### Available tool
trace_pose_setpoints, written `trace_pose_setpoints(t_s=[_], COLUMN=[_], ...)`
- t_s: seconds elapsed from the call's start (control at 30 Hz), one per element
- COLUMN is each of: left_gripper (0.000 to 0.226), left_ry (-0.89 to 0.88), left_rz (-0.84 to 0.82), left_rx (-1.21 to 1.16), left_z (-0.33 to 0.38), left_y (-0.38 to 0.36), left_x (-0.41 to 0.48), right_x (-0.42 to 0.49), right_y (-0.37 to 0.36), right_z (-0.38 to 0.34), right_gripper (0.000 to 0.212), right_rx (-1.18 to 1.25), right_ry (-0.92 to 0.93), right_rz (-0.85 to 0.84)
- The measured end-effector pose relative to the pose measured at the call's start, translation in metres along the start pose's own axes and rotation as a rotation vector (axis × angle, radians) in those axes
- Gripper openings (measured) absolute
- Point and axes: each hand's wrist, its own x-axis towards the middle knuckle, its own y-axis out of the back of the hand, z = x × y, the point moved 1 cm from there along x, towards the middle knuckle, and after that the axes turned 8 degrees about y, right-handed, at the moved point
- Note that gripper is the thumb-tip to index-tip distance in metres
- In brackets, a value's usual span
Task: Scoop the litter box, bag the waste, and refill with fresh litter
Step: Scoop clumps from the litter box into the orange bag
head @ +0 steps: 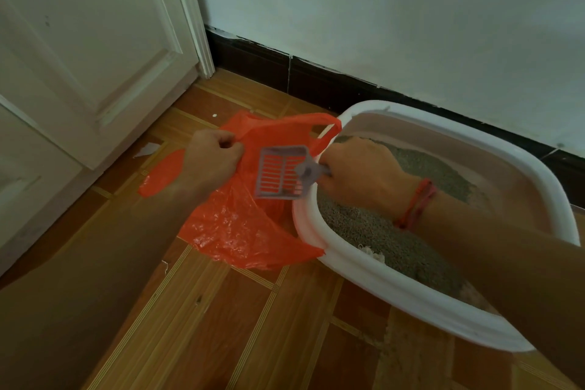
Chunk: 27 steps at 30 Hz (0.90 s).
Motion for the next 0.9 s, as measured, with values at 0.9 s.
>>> trace_pose_setpoints(t_s=[0.9], left_gripper=[0.019], left_ry=[-0.091], left_rz=[-0.040], left_rx=[0.150], left_z=[-0.001], left_y=[-0.029], left_x=[-0.005], right_x=[-0.128], right_y=[-0.023], right_z=[0.158], right_gripper=[0.024], right_rx=[0.053], right_ry=[-0.372], right_rz=[-0.319])
